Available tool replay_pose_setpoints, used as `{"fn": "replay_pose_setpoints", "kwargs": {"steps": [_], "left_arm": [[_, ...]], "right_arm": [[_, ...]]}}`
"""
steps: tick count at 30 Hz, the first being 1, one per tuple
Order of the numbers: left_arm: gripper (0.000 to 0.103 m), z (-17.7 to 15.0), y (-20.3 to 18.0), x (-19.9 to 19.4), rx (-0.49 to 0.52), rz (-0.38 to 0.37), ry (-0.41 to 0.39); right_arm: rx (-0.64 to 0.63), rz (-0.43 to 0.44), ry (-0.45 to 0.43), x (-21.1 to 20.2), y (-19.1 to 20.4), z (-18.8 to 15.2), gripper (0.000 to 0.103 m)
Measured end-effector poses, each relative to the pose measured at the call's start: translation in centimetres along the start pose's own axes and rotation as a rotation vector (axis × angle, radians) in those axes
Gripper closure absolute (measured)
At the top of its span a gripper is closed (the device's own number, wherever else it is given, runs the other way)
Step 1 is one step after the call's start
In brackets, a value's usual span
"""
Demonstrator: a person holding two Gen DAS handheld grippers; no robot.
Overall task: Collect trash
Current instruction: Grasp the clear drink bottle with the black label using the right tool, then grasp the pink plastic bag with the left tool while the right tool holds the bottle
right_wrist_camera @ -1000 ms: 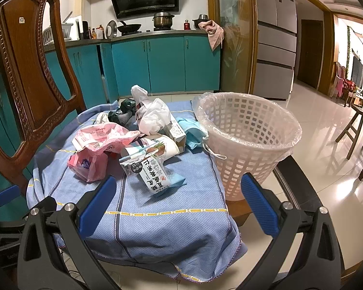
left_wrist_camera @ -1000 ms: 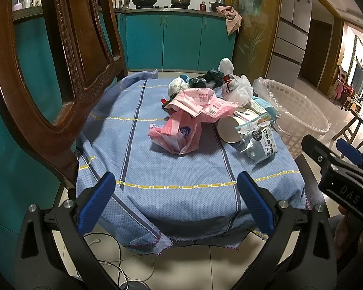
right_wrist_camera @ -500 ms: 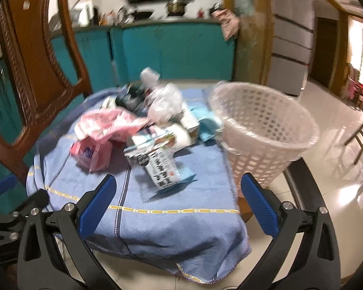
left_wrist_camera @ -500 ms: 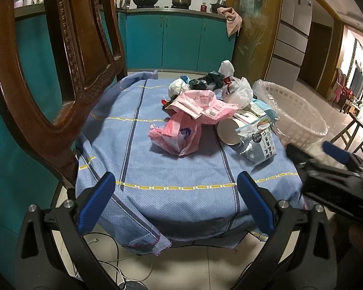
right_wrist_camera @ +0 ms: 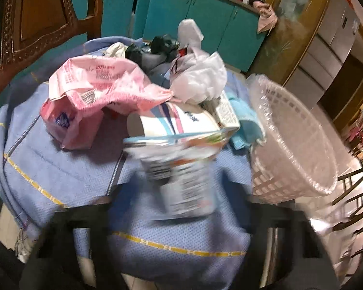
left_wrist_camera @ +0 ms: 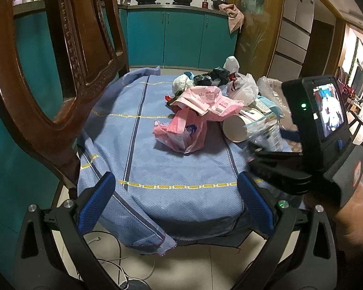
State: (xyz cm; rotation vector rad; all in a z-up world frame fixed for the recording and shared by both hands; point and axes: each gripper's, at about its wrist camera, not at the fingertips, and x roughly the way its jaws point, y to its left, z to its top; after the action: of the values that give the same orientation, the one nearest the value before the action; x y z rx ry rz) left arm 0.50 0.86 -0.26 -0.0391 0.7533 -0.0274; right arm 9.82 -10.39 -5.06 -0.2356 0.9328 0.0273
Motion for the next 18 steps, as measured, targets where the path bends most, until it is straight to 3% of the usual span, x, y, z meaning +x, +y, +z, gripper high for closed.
{"fn": "replay_pose_setpoints", "kwargs": {"steps": [4, 8, 11, 18], "left_arm": [[0.003, 0.4, -0.1, 0.7, 0.027, 0.004, 0.008], [0.003, 1.4, -0.3, 2.2, 0.062, -0.002, 0.036], [0.003, 2.4, -0.8, 3.7, 0.096, -0.006, 0.046], [0.003, 5.4, -3.3, 9.1, 0.233, 0.016, 0.066]], "right_arm": [[0.093, 0.107, -0.04, -1.8, -2.3, -0.4, 0.056], [0.241, 0.261, -0.167, -5.4, -5.7, -1.3, 0.056], [0.325, 0.329, -0.25, -7.0, -7.7, -1.5, 0.056], [0.351, 0.359, -0.253, -6.7, -8.0, -1.2, 0.056]]}}
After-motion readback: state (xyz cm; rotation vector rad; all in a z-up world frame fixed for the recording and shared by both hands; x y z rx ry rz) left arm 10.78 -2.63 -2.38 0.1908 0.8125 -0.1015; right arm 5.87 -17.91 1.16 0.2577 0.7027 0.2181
